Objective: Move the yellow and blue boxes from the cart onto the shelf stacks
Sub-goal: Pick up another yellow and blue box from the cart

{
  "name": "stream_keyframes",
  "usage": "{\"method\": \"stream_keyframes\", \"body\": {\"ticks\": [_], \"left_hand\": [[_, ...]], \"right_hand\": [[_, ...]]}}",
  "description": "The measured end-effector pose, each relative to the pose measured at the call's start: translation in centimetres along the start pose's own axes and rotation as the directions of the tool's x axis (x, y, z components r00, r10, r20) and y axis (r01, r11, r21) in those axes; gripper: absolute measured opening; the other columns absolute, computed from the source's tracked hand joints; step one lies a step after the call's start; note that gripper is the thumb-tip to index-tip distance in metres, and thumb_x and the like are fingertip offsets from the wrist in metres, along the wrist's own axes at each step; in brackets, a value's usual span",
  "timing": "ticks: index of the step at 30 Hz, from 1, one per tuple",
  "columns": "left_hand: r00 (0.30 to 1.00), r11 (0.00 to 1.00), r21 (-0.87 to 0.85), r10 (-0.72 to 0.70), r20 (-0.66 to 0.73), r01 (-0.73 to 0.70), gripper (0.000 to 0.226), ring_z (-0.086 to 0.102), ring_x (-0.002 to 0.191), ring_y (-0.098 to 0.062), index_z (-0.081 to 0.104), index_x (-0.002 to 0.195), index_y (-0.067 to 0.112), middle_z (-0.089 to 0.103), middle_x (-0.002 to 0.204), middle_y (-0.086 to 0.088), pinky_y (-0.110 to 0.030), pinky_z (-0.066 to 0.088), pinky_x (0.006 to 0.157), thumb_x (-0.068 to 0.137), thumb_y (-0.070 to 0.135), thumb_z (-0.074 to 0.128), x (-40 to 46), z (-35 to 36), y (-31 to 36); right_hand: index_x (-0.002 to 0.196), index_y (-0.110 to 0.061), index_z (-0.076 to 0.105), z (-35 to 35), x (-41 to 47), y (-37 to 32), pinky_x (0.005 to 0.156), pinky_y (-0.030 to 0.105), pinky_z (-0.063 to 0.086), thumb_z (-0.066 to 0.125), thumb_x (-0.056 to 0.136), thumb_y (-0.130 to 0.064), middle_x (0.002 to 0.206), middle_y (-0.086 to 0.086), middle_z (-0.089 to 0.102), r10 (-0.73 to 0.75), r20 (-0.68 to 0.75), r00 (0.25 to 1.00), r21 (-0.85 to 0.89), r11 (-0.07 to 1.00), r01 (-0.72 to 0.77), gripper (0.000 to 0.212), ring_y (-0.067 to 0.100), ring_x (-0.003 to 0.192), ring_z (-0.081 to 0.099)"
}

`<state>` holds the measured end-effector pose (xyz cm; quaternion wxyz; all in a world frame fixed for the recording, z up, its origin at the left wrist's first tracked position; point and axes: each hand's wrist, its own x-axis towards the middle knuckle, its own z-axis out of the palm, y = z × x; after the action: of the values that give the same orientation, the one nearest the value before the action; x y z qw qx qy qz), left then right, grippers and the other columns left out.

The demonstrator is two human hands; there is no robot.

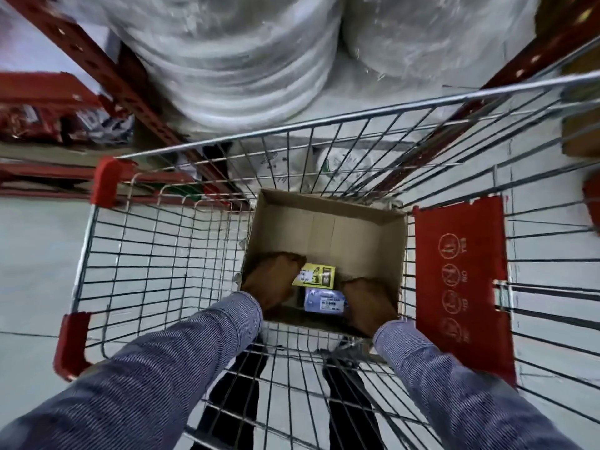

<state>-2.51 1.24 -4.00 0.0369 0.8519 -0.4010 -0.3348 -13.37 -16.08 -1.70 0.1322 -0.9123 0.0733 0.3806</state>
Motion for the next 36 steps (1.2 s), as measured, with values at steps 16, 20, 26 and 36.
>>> {"method": "stream_keyframes", "body": {"ticks": [16, 20, 26, 36], "left_hand": [[0.98, 1.0, -0.006, -0.011, -0.198, 0.01, 0.054, 0.061, 0.105, -0.03, 0.055, 0.122, 0.014, 0.064, 0.123, -0.011, -0.037, 0.051, 0.085, 0.076, 0.033, 0.075, -3.6, -11.1, 0.2], [0.9, 0.999, 0.017, 0.046, -0.433, -0.043, 0.057, 0.064, 0.102, -0.029, 0.059, 0.123, 0.022, 0.067, 0.116, -0.007, -0.037, 0.055, 0.081, 0.071, 0.038, 0.076, -9.2, -18.6, 0.7], [0.752, 0.985, 0.172, 0.107, -0.65, 0.008, 0.067, 0.069, 0.087, -0.028, 0.064, 0.115, 0.019, 0.072, 0.101, -0.005, -0.035, 0.06, 0.07, 0.056, 0.04, 0.086, -20.4, -32.4, 2.5], [0.426, 0.943, 0.297, 0.209, -0.88, 0.152, 0.068, 0.07, 0.086, -0.024, 0.072, 0.112, 0.014, 0.074, 0.101, -0.003, -0.028, 0.053, 0.072, 0.051, 0.035, 0.093, -35.7, -51.6, 7.9]], "right_hand": [[0.109, -0.015, 0.06, -9.1, -3.7, 0.0, 0.083, 0.038, 0.051, 0.081, 0.071, -0.039, 0.114, 0.011, 0.067, -0.079, -0.149, 0.986, -0.119, 0.991, 0.061, 0.049, 0.031, 0.101, 0.063], [0.105, -0.017, 0.064, -16.5, -7.9, -1.7, 0.079, 0.035, 0.052, 0.083, 0.064, -0.047, 0.106, 0.012, 0.071, -0.115, -0.288, 0.951, -0.155, 0.985, 0.072, 0.054, 0.031, 0.095, 0.066], [0.087, -0.021, 0.064, -29.3, -17.9, -5.4, 0.064, 0.032, 0.048, 0.076, 0.059, -0.053, 0.086, 0.003, 0.071, -0.215, -0.572, 0.792, -0.247, 0.965, 0.083, 0.044, 0.027, 0.083, 0.066], [0.085, -0.024, 0.067, -46.6, -35.2, -10.9, 0.052, 0.026, 0.034, 0.075, 0.056, -0.052, 0.076, -0.002, 0.07, -0.351, -0.828, 0.436, -0.389, 0.921, 0.002, 0.041, 0.019, 0.065, 0.053]]}}
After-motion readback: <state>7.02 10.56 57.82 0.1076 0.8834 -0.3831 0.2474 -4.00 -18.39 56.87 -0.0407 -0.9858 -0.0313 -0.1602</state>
